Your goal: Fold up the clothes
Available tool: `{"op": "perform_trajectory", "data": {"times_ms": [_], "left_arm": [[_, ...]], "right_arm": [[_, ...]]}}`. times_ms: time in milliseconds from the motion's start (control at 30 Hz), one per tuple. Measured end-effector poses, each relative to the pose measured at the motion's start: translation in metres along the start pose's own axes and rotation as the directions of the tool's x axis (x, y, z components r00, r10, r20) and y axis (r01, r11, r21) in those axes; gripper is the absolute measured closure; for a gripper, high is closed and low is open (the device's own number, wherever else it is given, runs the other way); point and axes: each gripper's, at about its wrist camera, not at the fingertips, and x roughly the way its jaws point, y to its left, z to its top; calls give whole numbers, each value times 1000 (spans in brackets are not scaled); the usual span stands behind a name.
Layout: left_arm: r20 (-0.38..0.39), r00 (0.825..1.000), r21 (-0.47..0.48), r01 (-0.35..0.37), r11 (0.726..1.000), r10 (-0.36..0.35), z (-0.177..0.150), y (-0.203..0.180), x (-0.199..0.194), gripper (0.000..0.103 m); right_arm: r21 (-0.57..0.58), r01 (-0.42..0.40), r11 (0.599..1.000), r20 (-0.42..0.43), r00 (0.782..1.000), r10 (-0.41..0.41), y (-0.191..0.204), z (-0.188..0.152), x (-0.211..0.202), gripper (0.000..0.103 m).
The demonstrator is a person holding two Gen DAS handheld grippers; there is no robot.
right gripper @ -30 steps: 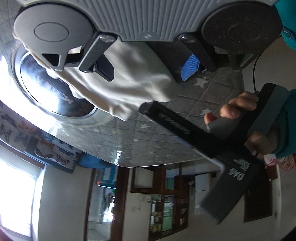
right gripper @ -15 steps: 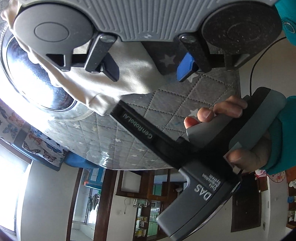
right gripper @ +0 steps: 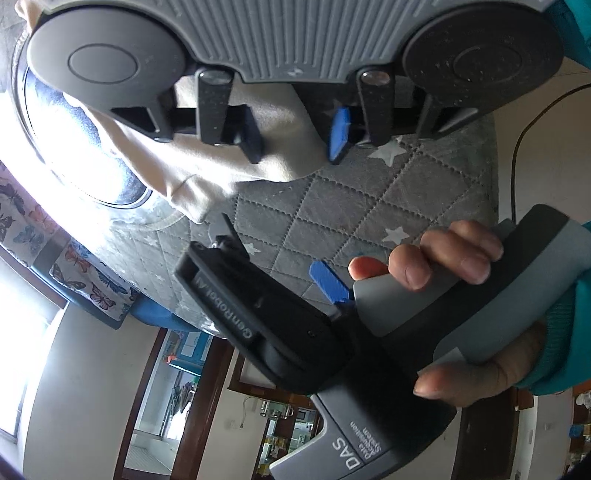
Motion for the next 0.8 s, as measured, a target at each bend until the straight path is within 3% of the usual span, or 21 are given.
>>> {"op": "perform_trajectory", "data": {"times_ms": [33,133,300,500,700,800], "left_arm": [[-7,1000,-16,16,1000,-16,0,0,1,0],[-34,997,-81,61,995,-64,1,2,5,0],[-95,981,-200,148,968,-170,3,5,15,0],[-105,973,-257,175,950,-208,3,3,16,0],[-123,936,-372,265,890,-330,2,4,23,2],[-126,907,-433,314,845,-402,0,4,31,12]], "right_arm": [[20,-2,1000,6,1000,2,-3,0,0,84],[144,-45,989,30,999,41,-22,1,-6,92],[289,-96,952,94,993,71,-49,0,-23,93],[356,-107,928,150,987,57,-70,-1,-37,94],[398,-116,910,195,980,40,-82,2,-47,94],[398,-118,910,203,978,38,-84,1,-47,94]]}}
